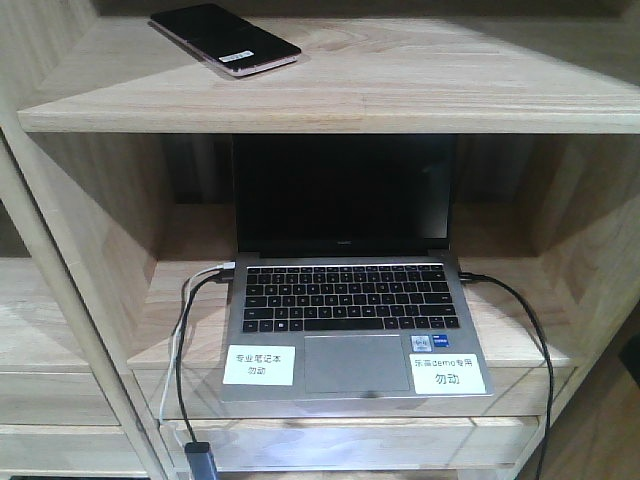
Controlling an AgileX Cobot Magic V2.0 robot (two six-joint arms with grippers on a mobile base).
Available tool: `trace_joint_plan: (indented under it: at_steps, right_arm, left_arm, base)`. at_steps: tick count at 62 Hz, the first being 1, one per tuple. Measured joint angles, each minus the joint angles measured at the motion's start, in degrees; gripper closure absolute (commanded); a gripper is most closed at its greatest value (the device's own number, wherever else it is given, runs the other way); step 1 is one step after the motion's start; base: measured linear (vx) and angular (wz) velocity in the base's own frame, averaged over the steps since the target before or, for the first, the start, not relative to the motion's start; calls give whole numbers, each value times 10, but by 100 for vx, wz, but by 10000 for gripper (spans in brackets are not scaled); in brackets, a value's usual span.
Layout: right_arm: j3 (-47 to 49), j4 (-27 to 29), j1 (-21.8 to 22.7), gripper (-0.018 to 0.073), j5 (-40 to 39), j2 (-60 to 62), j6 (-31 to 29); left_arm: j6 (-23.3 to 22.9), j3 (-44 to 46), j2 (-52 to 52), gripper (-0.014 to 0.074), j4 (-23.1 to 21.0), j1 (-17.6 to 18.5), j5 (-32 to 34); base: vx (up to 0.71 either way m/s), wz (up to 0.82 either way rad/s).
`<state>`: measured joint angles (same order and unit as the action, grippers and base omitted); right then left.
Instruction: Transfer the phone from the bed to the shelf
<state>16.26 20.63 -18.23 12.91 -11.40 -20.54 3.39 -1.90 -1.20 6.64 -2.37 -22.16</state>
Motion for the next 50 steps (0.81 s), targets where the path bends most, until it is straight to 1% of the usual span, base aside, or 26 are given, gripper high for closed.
trace_joint_plan:
  at_steps: [1, 5, 9, 12, 17, 24, 33, 39, 50]
  right_arm:
    - [0, -24, 0, 564, 1, 0, 27]
    - [0, -87, 0, 564, 3, 0, 102]
    - [0, -133, 2, 564, 3, 0, 141]
    - [0, -153, 11, 564, 3, 0, 154]
    - [0, -166, 39, 564, 3, 0, 165]
    - [0, -174, 94, 564, 12, 0, 165]
    - [-8, -183, 144, 564, 22, 0, 163]
    - [-31, -184, 166, 564, 22, 13, 163]
    - [-81, -186, 186, 564, 13, 65, 161]
  left_arm:
    - [0, 0, 0, 595, 0, 0, 0]
    - [0, 0, 0, 595, 0, 0, 0]
    - [0, 0, 0, 595, 0, 0, 0]
    - [0, 0, 0, 595, 0, 0, 0]
    - [0, 0, 0, 595, 0, 0, 0]
    - [0, 0, 0, 595, 0, 0, 0]
    - [0, 0, 0, 595, 0, 0, 0]
    - [0, 0, 0, 595, 0, 0, 0]
    - [0, 0, 0, 595, 0, 0, 0]
  base:
    - [0, 0]
    - [0, 0]
    - [0, 0]
    - [0, 0]
    - [0, 0]
    - [0, 0]
    - [0, 0]
    - [0, 0]
    - [0, 0]
